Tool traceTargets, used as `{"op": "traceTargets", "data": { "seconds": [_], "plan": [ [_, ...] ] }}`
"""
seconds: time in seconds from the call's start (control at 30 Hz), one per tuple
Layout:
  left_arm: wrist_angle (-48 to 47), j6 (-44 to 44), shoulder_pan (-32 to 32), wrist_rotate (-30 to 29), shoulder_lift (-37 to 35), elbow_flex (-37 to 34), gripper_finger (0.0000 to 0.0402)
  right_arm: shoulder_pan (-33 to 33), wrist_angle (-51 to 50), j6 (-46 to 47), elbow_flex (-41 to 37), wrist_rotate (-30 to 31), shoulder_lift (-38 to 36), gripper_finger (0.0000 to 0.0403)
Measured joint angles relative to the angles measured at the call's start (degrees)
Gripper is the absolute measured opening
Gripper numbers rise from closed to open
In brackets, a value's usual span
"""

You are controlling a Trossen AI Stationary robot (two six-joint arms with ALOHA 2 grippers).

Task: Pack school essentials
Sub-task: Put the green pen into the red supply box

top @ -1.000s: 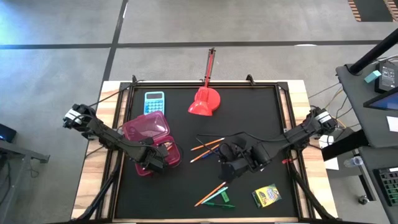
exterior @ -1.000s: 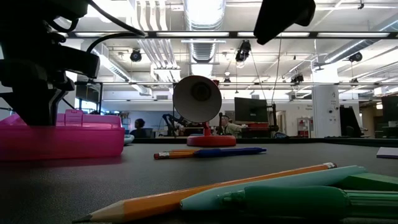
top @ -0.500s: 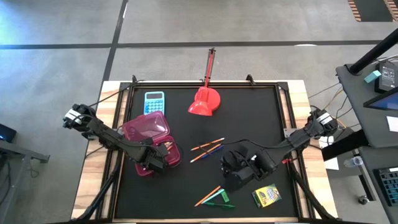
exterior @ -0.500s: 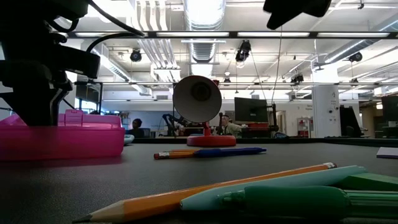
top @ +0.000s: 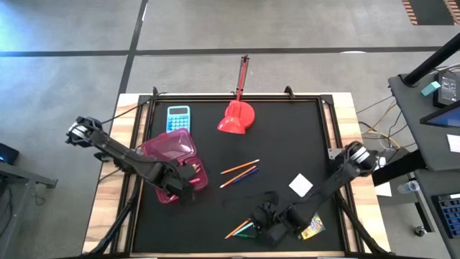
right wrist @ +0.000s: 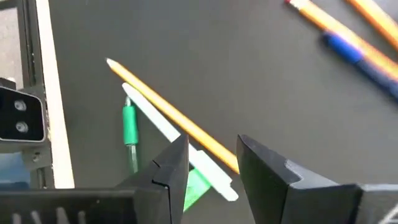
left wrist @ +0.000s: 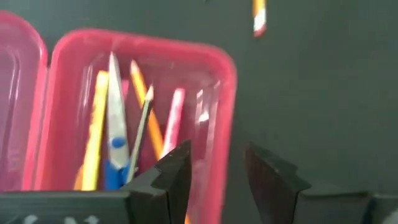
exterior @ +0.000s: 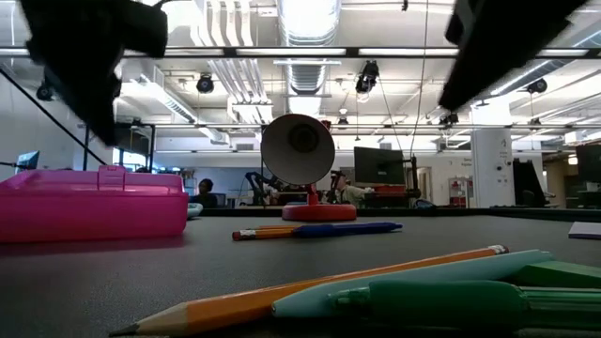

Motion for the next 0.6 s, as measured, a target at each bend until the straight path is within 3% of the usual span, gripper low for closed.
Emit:
{"op": "traceTargets", "data": {
  "seconds": [0.27,0.43,0.6],
  "plan": [
    [14.9,1.8,-0.9,-2.0,-4.5,1.1,0.0129,1.2,7.5,3.7,0.5,-5.6,4.5,0.0152],
    [24.2,7.6,-1.3,-2.6,-6.1,1.0,0.0129,2.2,12.7,1.5,0.6,-5.9,6.9,0.0177],
    [28.4,11.9,-1.5,-2.5,-7.9,1.0,0.0129,2.9,13.1,1.0,0.8,-5.7,10.2,0.0177]
  ]
}}
